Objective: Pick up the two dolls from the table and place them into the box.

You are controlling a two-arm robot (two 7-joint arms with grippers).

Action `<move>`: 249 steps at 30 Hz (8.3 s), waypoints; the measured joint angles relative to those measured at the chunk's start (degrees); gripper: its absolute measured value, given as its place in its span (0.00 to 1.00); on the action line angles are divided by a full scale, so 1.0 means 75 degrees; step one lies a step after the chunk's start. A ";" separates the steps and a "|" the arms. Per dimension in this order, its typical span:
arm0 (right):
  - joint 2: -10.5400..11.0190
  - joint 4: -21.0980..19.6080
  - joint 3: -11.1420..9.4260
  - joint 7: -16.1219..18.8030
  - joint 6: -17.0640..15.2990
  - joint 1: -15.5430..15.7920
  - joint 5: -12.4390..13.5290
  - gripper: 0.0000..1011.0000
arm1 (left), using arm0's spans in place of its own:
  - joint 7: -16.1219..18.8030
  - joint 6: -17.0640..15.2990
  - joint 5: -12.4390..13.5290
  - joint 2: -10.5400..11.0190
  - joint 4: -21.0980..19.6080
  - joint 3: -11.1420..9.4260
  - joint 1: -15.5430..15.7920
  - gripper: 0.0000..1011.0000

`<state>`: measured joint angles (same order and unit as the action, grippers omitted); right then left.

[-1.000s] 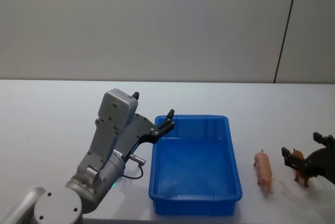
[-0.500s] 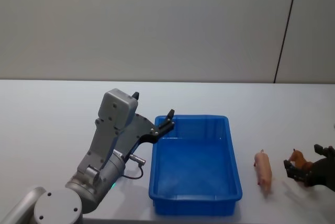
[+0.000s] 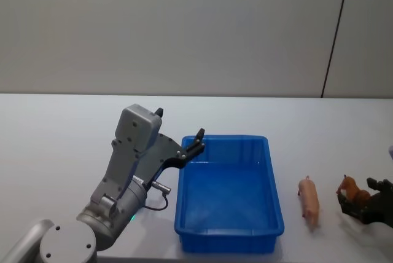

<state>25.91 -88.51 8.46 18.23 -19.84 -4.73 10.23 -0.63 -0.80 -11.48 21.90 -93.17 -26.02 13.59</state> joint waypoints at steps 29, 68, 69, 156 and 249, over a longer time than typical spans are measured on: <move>-0.0038 -0.0205 -0.0045 0.0006 0.0222 -0.0135 0.0219 0.41 | 0.0000 0.0000 0.0000 0.0000 0.0000 0.0000 0.0000 0.99; -0.1169 -0.0874 0.1048 0.0738 -0.0327 -0.0801 -0.0243 0.41 | 0.0000 0.0000 0.0000 0.0000 0.0000 0.0000 0.0000 0.99; -0.1177 -0.0890 0.1061 0.0740 -0.0324 -0.0792 -0.0240 0.41 | 0.0000 0.0000 0.0000 0.0000 0.0000 0.0000 0.0000 0.99; -0.0757 0.0178 0.0892 0.0166 -0.1456 -0.0675 -0.0174 0.64 | 0.0001 0.0000 0.0000 0.0000 0.0000 0.0000 0.0000 0.99; -0.0694 -0.0174 0.0741 0.0732 0.0110 -0.1004 0.0607 0.99 | 0.0069 -0.0184 -0.0007 0.0044 -0.0116 0.0011 -0.0079 0.99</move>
<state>20.70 -89.82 14.02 23.72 -19.02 -12.26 14.78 -0.11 -2.17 -11.53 22.23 -94.04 -25.94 13.00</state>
